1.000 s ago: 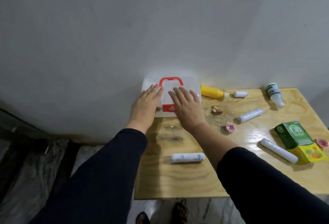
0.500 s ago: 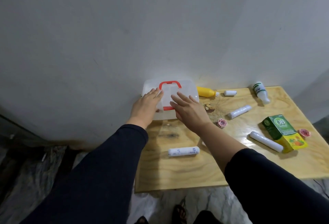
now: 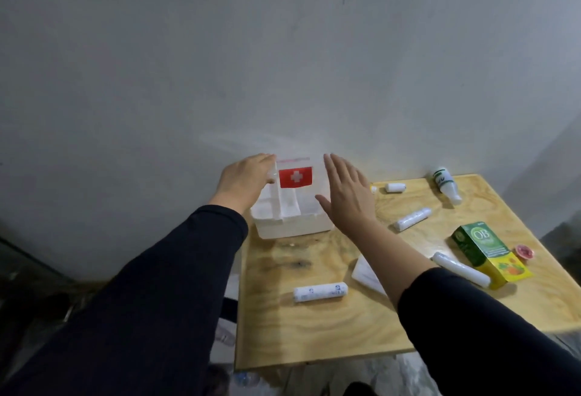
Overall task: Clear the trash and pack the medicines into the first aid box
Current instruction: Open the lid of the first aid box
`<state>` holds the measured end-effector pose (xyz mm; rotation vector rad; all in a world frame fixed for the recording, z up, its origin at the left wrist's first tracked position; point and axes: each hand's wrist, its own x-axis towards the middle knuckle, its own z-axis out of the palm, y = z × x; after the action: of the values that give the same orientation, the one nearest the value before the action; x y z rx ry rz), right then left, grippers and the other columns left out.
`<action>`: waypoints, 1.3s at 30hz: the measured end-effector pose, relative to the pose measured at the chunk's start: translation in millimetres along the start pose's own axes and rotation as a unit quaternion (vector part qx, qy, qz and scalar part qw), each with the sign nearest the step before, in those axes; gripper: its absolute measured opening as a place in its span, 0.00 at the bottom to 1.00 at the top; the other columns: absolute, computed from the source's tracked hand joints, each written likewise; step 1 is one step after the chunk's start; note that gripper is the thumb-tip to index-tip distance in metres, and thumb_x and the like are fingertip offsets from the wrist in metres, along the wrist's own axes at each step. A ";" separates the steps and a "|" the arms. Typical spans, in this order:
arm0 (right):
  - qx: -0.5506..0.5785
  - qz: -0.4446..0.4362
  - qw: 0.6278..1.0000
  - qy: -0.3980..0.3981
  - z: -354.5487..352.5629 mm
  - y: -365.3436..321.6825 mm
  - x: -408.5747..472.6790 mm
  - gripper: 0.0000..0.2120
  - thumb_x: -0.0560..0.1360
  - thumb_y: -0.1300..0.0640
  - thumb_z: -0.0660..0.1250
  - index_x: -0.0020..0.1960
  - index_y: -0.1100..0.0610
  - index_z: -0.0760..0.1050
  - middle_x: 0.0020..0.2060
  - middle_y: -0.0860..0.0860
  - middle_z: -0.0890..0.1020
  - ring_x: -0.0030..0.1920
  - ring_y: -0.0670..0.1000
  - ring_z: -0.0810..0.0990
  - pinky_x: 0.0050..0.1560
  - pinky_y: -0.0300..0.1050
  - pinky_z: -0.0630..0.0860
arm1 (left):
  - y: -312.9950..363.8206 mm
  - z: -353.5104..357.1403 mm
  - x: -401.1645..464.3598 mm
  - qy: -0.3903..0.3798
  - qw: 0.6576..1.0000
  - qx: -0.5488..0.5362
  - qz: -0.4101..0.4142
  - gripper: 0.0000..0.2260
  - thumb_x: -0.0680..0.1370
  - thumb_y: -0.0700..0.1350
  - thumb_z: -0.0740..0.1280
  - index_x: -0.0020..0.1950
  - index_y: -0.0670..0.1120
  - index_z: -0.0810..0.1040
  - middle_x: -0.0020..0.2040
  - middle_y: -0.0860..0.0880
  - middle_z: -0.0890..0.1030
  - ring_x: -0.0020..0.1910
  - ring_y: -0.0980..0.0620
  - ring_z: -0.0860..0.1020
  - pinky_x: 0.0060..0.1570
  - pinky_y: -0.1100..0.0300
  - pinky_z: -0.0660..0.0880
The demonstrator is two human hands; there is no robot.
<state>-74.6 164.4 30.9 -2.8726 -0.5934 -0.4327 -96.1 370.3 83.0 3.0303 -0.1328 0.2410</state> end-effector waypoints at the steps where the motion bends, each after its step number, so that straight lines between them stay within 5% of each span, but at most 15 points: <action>1: 0.010 0.037 0.999 0.001 2.1 1.8 -0.2 0.36 0.78 0.47 0.62 0.78 0.59 0.48 0.77 0.56 0.58 0.77 0.56 0.57 0.76 0.54 0.59 | -0.6 -3.6 4.4 0.007 1.000 0.001 -0.001 0.21 0.81 0.45 0.63 0.75 0.45 0.66 0.72 0.48 0.72 0.69 0.47 0.72 0.61 0.52 0.72; 4: 0.048 0.136 0.988 -0.050 11.6 4.5 2.4 0.35 0.80 0.45 0.56 0.78 0.59 0.43 0.79 0.55 0.50 0.79 0.54 0.50 0.78 0.53 0.54 | -2.5 -8.2 15.8 0.022 1.000 -0.005 -0.005 0.18 0.82 0.42 0.61 0.73 0.45 0.68 0.70 0.48 0.74 0.67 0.48 0.75 0.59 0.53 0.73; 9: 0.100 0.126 0.965 -0.207 42.3 -1.8 5.3 0.34 0.81 0.43 0.50 0.78 0.58 0.40 0.79 0.53 0.43 0.79 0.53 0.41 0.78 0.58 0.47 | -7.5 -8.2 31.8 0.030 0.999 -0.006 -0.028 0.14 0.83 0.42 0.58 0.68 0.43 0.72 0.67 0.46 0.77 0.64 0.45 0.76 0.57 0.51 0.74; 12: 0.093 0.125 0.962 -0.222 48.6 2.6 7.9 0.32 0.82 0.43 0.47 0.78 0.59 0.41 0.79 0.53 0.43 0.78 0.52 0.40 0.77 0.58 0.46 | -10.3 -8.4 46.7 0.030 0.999 -0.012 -0.037 0.18 0.84 0.43 0.57 0.73 0.44 0.68 0.73 0.48 0.71 0.71 0.47 0.70 0.63 0.50 0.71; 17: 0.074 0.116 0.964 -0.226 46.5 11.5 -2.6 0.33 0.81 0.43 0.48 0.78 0.59 0.42 0.79 0.53 0.44 0.79 0.52 0.41 0.77 0.56 0.46 | -14.3 -4.3 65.8 0.032 0.998 -0.020 -0.058 0.14 0.83 0.42 0.57 0.68 0.43 0.72 0.68 0.46 0.75 0.66 0.44 0.74 0.58 0.48 0.74; 27: 0.082 0.127 0.963 -0.223 38.0 9.4 -16.2 0.34 0.81 0.42 0.50 0.78 0.59 0.42 0.79 0.52 0.45 0.79 0.52 0.43 0.78 0.55 0.45 | -7.5 -8.3 74.2 0.020 0.997 0.007 -0.069 0.24 0.79 0.38 0.58 0.76 0.44 0.63 0.75 0.47 0.67 0.71 0.43 0.69 0.68 0.51 0.67; 34: 0.082 0.140 0.968 -0.192 -2.6 25.9 -0.7 0.28 0.79 0.45 0.57 0.76 0.55 0.57 0.77 0.55 0.59 0.77 0.55 0.55 0.75 0.55 0.58 | 17.3 -25.0 54.7 0.032 0.999 -0.022 0.004 0.23 0.79 0.40 0.59 0.75 0.45 0.65 0.74 0.48 0.68 0.71 0.45 0.69 0.69 0.52 0.65; 39: 0.088 0.214 0.948 -0.218 -44.4 49.3 -22.0 0.24 0.77 0.47 0.62 0.71 0.54 0.66 0.69 0.55 0.73 0.68 0.57 0.71 0.64 0.52 0.72 | 68.3 -24.3 37.4 -0.045 0.991 -0.064 0.105 0.19 0.80 0.43 0.59 0.70 0.48 0.72 0.71 0.50 0.73 0.67 0.46 0.72 0.63 0.50 0.71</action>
<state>-84.5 101.7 60.2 -2.8109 -0.0409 0.3118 -69.5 302.2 119.1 2.8996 -0.4578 0.1051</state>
